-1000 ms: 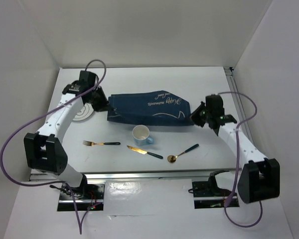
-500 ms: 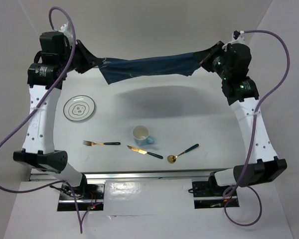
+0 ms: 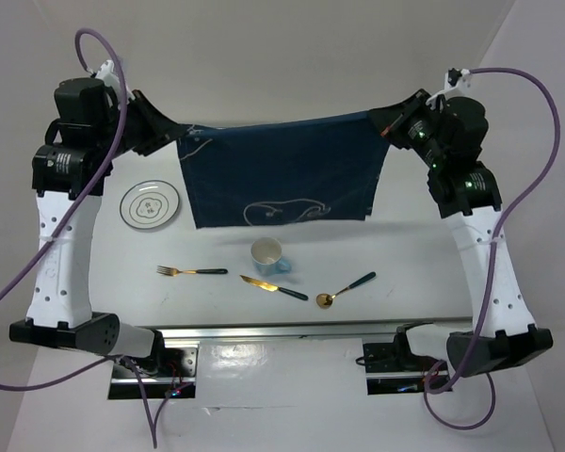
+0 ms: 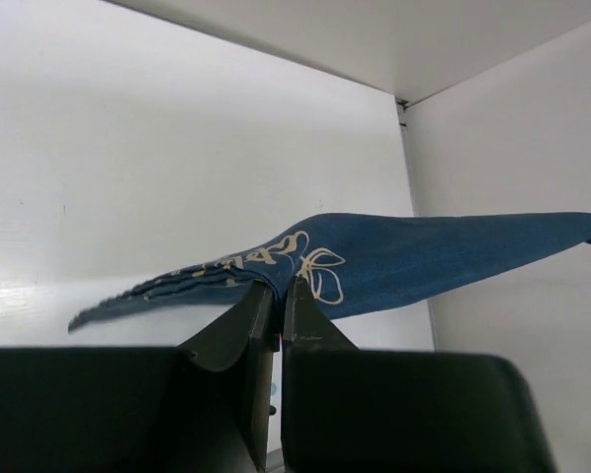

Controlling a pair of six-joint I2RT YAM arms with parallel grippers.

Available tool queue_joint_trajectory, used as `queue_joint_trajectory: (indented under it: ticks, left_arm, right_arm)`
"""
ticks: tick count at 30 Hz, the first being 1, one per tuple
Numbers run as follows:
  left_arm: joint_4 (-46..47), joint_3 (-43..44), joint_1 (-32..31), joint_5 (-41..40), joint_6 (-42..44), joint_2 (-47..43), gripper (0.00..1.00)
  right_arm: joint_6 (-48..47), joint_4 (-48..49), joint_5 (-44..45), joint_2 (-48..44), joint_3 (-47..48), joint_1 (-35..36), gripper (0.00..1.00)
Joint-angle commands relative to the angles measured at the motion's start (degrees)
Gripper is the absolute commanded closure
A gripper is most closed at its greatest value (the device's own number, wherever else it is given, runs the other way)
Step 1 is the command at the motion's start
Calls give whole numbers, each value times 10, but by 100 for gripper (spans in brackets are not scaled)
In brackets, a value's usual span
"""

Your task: Set the dinner table for one person

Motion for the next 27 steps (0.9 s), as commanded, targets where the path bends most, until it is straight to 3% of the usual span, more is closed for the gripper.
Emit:
queue_joint_trajectory:
  ticks: [1,6,10,12,13,14,15,16,20,21,25,26,27]
  left_arm:
    - [12,-27,21,-67,18,25,100]
    - [46,-19,21,-90,18,173,100]
    - [53,53,15,-128,12,311,97]
    - [30,151,15,-133,17,378,70]
    - [-7,192,15,-133,24,413,53]
    - [-27,232,15,-126,24,443,30]
    - [-41,279,15,-117,30,483,22]
    - [-41,274,15,-117,30,483,19]
    - [22,112,9,-117,41,415,20]
    - [31,58,9,-123,50,392,27]
    - [13,-24,-5,-149,68,374,54]
    - [5,-36,-12,-155,74,374,70]
    - [5,-51,-18,-155,74,374,74]
  right_arm:
    - [-22,27,68,42,-23,-13,100]
    - [-34,58,56,162,-33,-13,100]
    - [-45,102,47,312,7,-13,100]
    - [-52,67,42,379,97,-13,73]
    - [-52,43,42,442,134,-18,59]
    - [-59,3,42,465,169,-18,43]
    - [-59,-14,42,481,213,-18,25]
    - [-66,-23,37,491,219,-18,23]
    - [-74,12,22,455,135,-18,25]
    - [-74,12,13,446,86,-18,35]
    - [-82,29,-15,396,-42,-13,72]
    - [-82,29,-22,387,-68,-8,85]
    - [-82,35,-22,367,-94,-8,91]
